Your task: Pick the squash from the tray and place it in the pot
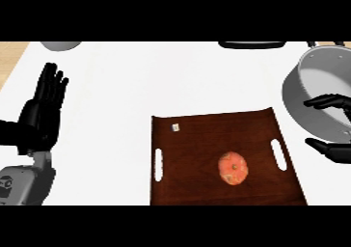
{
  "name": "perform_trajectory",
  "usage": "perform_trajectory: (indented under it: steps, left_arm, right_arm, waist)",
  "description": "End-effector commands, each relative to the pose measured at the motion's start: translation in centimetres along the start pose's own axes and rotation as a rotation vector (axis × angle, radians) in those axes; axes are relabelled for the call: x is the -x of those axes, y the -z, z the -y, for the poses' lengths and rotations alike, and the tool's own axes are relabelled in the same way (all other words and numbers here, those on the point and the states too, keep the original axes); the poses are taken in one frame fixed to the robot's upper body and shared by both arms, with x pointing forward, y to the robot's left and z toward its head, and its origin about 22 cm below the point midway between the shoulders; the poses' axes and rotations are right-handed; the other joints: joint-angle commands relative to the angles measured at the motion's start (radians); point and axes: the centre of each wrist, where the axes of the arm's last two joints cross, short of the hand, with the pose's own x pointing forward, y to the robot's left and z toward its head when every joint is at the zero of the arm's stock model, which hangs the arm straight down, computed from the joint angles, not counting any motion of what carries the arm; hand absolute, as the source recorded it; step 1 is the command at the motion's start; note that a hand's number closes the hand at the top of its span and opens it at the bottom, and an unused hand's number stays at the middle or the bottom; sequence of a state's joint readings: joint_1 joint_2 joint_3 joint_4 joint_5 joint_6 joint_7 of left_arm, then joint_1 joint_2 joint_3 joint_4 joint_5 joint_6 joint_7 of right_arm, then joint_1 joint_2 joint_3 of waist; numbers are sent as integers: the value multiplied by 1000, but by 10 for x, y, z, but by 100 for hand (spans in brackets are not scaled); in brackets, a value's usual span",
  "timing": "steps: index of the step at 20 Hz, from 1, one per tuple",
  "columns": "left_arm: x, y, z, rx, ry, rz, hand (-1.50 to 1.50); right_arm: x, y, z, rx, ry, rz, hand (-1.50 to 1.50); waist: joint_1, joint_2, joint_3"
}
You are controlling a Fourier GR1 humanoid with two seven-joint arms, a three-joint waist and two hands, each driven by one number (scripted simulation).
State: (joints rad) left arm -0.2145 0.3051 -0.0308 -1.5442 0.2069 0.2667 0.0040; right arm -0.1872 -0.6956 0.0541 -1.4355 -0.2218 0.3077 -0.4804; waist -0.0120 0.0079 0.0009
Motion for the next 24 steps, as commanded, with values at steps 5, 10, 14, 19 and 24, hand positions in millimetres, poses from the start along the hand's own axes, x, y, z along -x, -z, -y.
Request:
perform_trajectory:
  steps: [5, 10, 14, 19, 24]
  left_arm:
    - [-9, 3, -3, 54, -51, 25, 0]
    - [-15, 14, 23, 64, -53, 14, 0]
    - [-9, 16, 4, 60, -53, 11, 0]
    - [-1, 15, 0, 36, -54, 0, 0]
    - [-11, 5, 14, 50, -45, 23, 0]
  right_arm:
    - [35, -57, 11, -146, -205, 172, -150]
    - [23, -48, 15, -283, -374, 59, -150]
    - [-6, -25, -5, -423, -505, -18, -150]
    - [-31, -16, -41, -462, -524, -69, -150]
    - [-15, -7, -83, -511, -554, -178, -150]
  waist:
    - [12, -7, 0]
    - [7, -8, -1]
    - [1, -11, -3]
    - [1, -10, -2]
    - [15, -8, -1]
